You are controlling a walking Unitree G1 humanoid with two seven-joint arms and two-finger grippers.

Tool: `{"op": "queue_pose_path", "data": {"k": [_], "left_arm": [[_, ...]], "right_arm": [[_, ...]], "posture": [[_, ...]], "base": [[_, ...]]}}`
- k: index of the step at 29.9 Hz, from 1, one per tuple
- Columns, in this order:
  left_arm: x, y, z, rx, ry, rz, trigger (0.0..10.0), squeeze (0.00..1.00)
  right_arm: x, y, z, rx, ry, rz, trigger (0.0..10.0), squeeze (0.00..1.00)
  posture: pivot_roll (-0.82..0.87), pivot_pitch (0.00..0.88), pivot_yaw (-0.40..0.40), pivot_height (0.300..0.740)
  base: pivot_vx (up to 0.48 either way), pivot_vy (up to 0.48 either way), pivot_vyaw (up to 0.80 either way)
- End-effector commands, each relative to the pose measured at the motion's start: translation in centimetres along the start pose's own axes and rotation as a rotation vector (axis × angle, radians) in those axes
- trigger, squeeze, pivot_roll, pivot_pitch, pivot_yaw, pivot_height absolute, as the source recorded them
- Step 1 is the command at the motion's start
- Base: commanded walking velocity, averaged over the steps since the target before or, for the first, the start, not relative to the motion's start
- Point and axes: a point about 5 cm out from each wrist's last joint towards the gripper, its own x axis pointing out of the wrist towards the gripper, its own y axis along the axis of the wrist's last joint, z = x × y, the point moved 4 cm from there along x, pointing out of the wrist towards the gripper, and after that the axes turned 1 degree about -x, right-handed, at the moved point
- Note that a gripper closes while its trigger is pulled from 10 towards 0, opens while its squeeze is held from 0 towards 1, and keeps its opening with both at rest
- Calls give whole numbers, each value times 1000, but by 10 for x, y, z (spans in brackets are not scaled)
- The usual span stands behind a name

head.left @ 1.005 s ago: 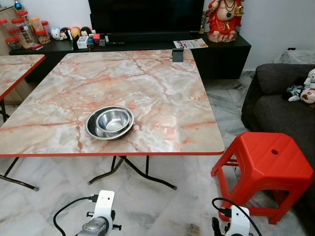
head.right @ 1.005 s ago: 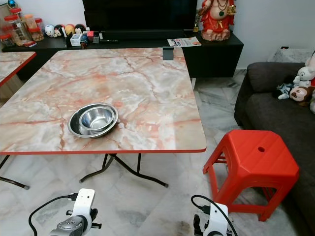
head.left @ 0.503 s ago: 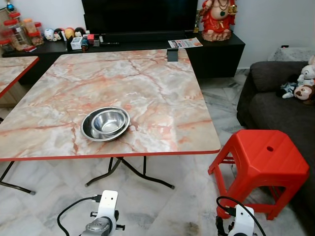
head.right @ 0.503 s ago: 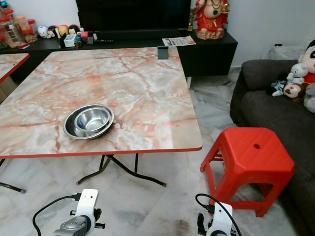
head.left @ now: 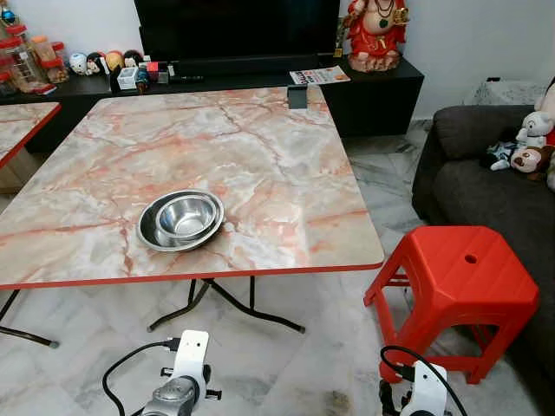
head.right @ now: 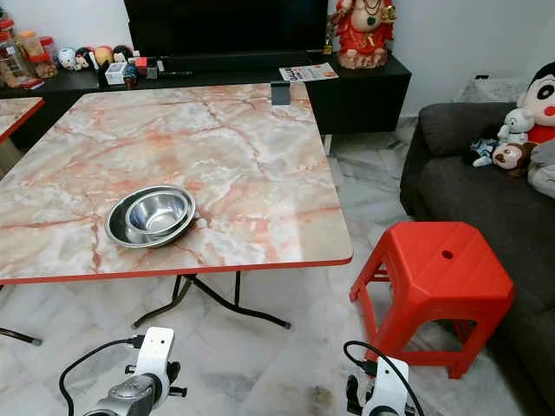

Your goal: Setting the table

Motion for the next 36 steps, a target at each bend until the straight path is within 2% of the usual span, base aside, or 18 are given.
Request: {"op": "queue_pose_path", "data": {"k": [1, 22, 36], "left_arm": [[-1, -7, 0, -12, 7, -27, 10000, 0], [-2, -11, -6, -1, 20, -39, 10000, 0], [-2, -11, -10, 20, 31, -45, 10000, 0]], "right_arm": [[1, 4, -3, -2, 10, 6, 10000, 0], [1, 1, -9, -17, 24, -6, 10000, 0], [1, -1, -10, -21, 24, -11, 10000, 0]], "posture": [[-159, 0, 29, 740], [-155, 0, 45, 740], [-157, 0, 50, 740]], "base": [[0, 0, 0], [0, 0, 0], [0, 312, 0]]}}
